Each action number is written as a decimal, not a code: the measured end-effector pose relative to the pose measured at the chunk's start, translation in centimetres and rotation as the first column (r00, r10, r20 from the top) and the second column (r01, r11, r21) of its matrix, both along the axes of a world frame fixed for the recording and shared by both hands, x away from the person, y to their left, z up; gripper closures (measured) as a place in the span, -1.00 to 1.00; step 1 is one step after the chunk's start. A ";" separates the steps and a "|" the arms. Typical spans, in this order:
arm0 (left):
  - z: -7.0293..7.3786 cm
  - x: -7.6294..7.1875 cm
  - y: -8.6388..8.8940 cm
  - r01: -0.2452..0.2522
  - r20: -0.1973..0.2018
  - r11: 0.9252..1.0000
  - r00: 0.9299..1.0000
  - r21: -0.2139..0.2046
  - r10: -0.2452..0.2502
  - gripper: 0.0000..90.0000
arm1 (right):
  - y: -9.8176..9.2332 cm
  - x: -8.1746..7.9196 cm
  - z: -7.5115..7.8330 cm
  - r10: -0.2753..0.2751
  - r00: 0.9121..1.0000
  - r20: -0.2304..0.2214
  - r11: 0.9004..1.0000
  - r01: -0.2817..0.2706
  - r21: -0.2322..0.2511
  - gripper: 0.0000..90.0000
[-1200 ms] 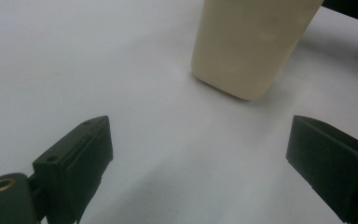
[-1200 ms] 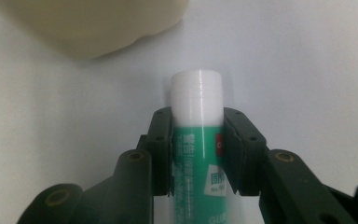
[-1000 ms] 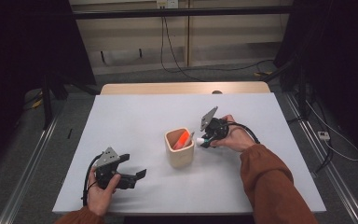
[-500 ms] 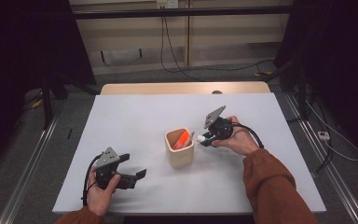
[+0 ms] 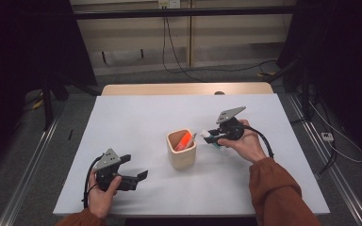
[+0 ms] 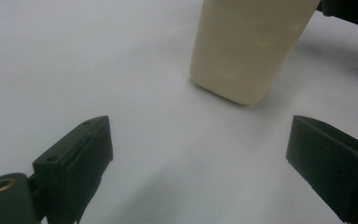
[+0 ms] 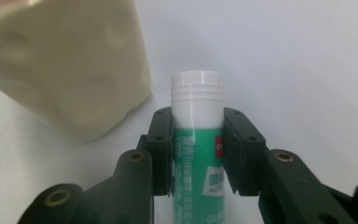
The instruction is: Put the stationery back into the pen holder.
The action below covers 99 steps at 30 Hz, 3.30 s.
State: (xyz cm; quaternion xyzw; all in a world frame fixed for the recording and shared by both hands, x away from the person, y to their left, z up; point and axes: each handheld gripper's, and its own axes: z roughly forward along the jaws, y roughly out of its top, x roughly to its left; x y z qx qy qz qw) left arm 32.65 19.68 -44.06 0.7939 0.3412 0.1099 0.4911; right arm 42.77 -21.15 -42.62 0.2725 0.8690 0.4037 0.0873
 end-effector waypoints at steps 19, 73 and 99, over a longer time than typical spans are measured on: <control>0.0 0.1 -0.1 -0.003 -0.003 1.000 1.000 -0.002 0.003 -0.84 | -0.5 -2.4 0.7 -0.117 0.991 0.061 0.975 0.102 0.199 0.47; 0.0 0.1 0.6 -0.036 -0.008 0.999 0.999 -0.015 0.036 -0.88 | 5.2 -6.5 7.2 -0.155 0.939 0.307 0.843 -0.037 0.536 0.47; 0.0 0.1 0.6 -0.022 -0.019 1.000 1.000 -0.018 0.021 -0.88 | 9.3 -5.9 3.8 -0.107 0.953 0.283 0.881 -0.041 0.472 0.47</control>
